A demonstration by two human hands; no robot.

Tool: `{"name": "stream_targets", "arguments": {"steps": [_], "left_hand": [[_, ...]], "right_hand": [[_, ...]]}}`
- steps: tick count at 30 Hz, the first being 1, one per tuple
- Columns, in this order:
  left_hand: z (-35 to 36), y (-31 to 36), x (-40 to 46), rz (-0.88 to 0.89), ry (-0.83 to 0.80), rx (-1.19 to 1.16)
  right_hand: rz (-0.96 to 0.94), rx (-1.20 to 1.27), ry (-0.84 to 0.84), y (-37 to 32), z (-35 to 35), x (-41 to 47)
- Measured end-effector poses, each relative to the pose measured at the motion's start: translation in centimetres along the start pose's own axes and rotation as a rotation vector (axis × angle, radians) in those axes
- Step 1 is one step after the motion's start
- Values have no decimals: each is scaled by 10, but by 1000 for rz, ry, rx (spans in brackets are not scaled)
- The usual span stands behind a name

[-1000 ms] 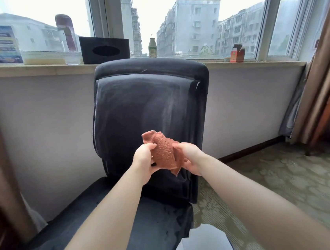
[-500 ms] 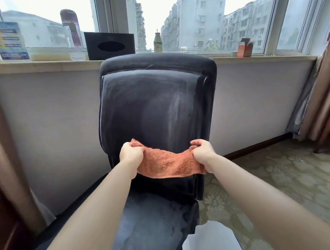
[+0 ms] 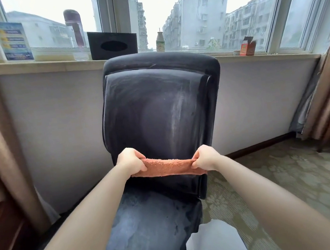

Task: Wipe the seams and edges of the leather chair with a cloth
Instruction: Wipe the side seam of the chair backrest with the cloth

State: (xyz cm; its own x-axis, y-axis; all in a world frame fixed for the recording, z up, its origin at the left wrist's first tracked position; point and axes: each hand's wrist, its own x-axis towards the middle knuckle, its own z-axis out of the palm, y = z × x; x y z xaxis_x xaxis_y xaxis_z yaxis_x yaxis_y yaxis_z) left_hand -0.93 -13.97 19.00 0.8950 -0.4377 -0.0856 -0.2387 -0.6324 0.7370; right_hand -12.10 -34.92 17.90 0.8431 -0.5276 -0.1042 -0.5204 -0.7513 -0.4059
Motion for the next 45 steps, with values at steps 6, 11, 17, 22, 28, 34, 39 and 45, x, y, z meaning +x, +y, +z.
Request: {"name": "stream_targets", "arguments": {"steps": [6,11,17,22,28,34,39,45], "left_hand": [[-5,-11,2,-104,30,97],[-6,-17,-3,-146,-103,-86],[-1,-11,-16,-196,-252,-488],[7,-3,-21,-175,-231,-612],[13,0,-19,-256,-173,-760],[13,-8,-8,-237,-135,-669],[13,-7,-14,-208,-120,-669],[11,-7,-19,-374,-67,-884]], "right_hand": [[32,44,12,7,-4,-4],[-2,71,111,4,2,-8],[37,270,90,-24,10,-12],[-65,644,-118,-55,13,-25],[-22,722,-201,-75,20,-27],[-49,743,-259,-77,24,-30],[-46,793,-248,-76,30,-23],[44,722,-25,-61,40,-18]]}}
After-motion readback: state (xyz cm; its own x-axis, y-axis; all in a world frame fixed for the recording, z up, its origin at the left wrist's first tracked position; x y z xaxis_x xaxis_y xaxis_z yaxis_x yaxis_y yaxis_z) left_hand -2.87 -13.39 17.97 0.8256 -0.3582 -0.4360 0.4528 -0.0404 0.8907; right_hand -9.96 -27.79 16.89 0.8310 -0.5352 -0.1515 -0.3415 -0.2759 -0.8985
